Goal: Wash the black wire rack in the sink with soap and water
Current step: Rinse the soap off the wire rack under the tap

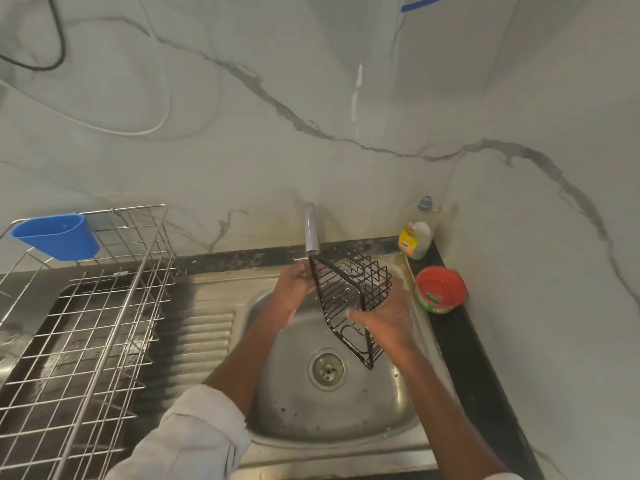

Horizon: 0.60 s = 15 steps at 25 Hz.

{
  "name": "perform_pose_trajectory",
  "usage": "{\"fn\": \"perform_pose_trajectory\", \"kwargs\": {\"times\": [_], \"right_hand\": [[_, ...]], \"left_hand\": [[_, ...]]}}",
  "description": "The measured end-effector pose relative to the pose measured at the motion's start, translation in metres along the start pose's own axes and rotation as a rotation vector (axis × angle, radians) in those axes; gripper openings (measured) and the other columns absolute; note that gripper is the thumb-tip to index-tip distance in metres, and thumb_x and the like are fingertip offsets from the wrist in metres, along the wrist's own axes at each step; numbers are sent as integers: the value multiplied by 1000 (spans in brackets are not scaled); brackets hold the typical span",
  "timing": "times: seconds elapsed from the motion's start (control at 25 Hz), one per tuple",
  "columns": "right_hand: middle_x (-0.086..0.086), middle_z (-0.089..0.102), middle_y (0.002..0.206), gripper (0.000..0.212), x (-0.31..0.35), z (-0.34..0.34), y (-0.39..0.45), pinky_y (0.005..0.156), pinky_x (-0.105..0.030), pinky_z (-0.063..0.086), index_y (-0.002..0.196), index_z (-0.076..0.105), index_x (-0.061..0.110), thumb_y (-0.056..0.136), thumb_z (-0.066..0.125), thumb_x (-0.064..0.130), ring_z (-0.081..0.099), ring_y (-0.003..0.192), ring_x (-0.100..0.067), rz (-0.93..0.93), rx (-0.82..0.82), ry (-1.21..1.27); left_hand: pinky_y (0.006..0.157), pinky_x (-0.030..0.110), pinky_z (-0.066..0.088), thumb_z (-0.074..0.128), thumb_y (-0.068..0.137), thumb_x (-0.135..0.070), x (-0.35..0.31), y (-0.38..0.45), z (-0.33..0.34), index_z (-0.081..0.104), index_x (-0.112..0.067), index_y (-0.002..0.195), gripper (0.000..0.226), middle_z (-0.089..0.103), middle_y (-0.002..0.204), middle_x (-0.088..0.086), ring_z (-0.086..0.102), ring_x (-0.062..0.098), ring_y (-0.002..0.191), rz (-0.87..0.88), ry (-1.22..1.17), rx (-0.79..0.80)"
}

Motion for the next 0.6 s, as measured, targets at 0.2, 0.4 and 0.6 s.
{"fn": "perform_pose_trajectory", "kwargs": {"times": [0.2,0.4,0.6], "right_hand": [[-2,53,130,104,13,4,-10,77,-29,52,139,42,28,54,95,52,61,107,-20,-67,-60,-154],[-3,49,136,105,14,-3,-21,92,-40,56,143,38,25,58,94,52,59,116,-26,-94,-105,-202],[-4,43,147,112,11,-4,-23,102,-44,50,148,29,25,61,95,49,51,131,-29,-54,-106,-132]], "left_hand": [[110,57,52,66,94,12,13,-3,-4,81,-25,105,41,82,112,1,73,27,115,24,17,-24],[107,46,55,62,97,14,8,-11,10,78,-22,104,40,82,104,-5,73,16,107,49,-56,-1],[108,47,54,60,92,19,-1,2,13,75,-16,120,47,80,120,3,72,23,122,86,-91,15]]}}
Point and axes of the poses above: each hand's wrist, its own y-axis towards the middle knuckle, its own z-axis out of the palm, x = y × z, the point moved 1 cm from there along y, towards the middle knuckle
